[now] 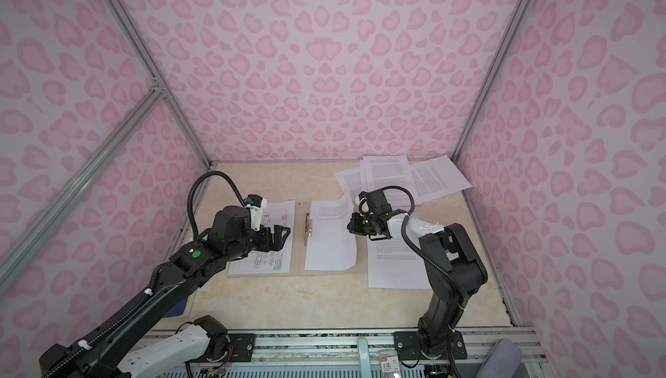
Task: Put the files into the folder
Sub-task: 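Press the text sheet edge toward the metal clip with right gripper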
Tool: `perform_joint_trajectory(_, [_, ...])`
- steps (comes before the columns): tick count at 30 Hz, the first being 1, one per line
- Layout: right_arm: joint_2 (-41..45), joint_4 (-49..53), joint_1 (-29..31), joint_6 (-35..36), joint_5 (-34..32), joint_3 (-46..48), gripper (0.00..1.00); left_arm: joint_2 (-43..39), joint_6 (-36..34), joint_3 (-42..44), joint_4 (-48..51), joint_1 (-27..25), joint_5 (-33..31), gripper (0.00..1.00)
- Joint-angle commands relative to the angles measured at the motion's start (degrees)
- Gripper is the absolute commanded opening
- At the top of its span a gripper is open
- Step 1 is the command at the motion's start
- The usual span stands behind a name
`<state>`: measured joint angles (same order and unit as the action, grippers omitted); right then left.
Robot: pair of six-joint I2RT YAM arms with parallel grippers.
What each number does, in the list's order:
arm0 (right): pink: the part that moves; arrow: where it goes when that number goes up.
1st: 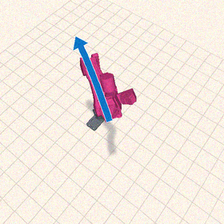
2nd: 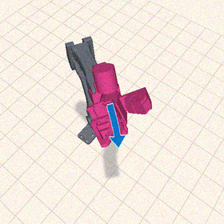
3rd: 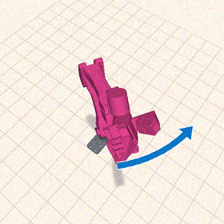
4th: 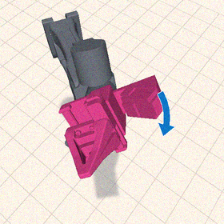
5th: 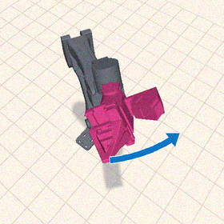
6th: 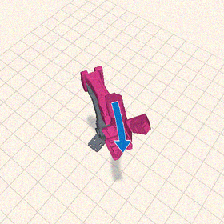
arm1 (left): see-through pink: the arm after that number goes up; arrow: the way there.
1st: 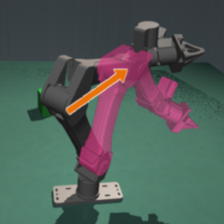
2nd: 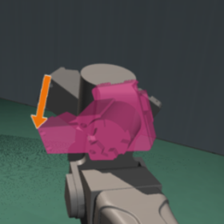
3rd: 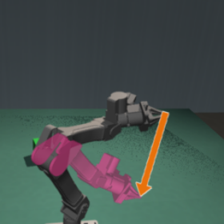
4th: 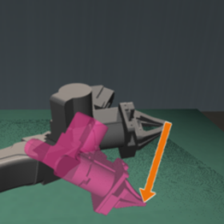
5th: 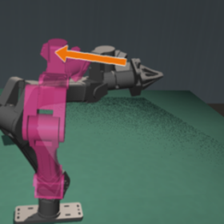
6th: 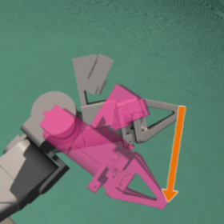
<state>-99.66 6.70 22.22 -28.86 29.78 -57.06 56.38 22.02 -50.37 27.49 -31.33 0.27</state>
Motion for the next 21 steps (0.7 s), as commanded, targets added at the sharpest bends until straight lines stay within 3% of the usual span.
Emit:
perform_joint_trajectory(1, [-0.19,-0.42,0.05,0.59,0.06,-0.22,0.0,0.05,-0.2,0.32,-1.03,0.2,0.51,0.98])
perform_joint_trajectory(21, [-1.25,4.2,-1.73,7.25,1.85,-0.22,0.0,1.0,-0.17,0.54,-1.43,0.88,1.46,0.98])
